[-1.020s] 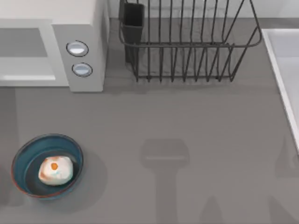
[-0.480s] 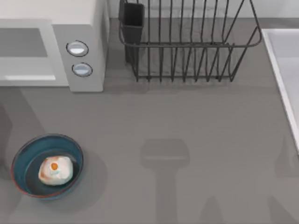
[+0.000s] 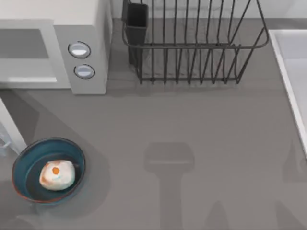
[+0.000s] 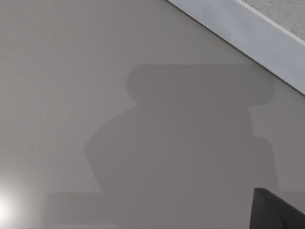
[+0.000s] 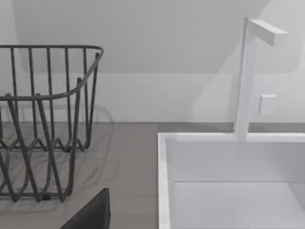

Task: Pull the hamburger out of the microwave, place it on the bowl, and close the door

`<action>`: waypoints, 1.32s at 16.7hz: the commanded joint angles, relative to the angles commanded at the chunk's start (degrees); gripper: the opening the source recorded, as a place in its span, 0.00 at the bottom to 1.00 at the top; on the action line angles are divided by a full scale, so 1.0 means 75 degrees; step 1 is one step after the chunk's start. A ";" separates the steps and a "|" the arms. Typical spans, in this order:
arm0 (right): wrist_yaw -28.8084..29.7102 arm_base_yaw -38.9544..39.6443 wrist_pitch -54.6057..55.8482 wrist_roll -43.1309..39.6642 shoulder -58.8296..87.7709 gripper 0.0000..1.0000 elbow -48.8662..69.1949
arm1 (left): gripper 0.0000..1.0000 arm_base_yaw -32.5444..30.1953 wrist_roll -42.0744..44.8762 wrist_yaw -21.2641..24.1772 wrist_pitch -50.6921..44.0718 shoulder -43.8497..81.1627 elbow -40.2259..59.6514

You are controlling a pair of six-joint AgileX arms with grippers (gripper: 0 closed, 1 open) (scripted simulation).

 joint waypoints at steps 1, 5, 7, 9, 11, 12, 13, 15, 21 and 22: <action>0.0000 0.0000 0.0000 0.0000 0.0000 1.00 0.0000 | 0.00 -0.0151 -0.0149 -0.0106 0.0063 -0.0150 -0.0149; 0.0000 0.0000 0.0000 0.0000 0.0000 1.00 0.0000 | 0.00 -0.0193 -0.0218 -0.0126 0.0076 -0.0188 -0.0203; 0.0000 0.0000 0.0000 0.0000 0.0000 1.00 0.0000 | 0.00 -0.0310 -0.0323 -0.0219 0.0082 -0.0238 -0.0235; 0.0000 0.0000 0.0000 0.0000 0.0000 1.00 0.0000 | 0.00 -0.0733 -0.0680 -0.0533 0.0100 -0.0411 -0.0347; 0.0000 0.0000 0.0000 0.0000 0.0000 1.00 0.0000 | 0.00 -0.1448 -0.1202 -0.0996 0.0128 -0.0673 -0.0514; 0.0000 0.0000 0.0000 0.0000 0.0000 1.00 0.0000 | 0.00 -0.1889 -0.1504 -0.1261 0.0145 -0.0828 -0.0611; 0.0000 0.0000 0.0000 0.0000 0.0000 1.00 0.0000 | 0.00 -0.2353 -0.1819 -0.1538 0.0162 -0.0993 -0.0714; 0.0000 0.0000 0.0000 0.0000 0.0000 1.00 0.0000 | 0.00 -0.3221 -0.2442 -0.2080 0.0197 -0.1327 -0.0918; 0.0000 0.0000 0.0000 0.0000 0.0000 1.00 0.0000 | 0.00 -0.4095 -0.3215 -0.2771 0.0242 -0.1765 -0.1182; 0.0000 0.0000 0.0000 0.0000 0.0000 1.00 0.0000 | 0.00 -0.4095 -0.3215 -0.2771 0.0242 -0.1765 -0.1182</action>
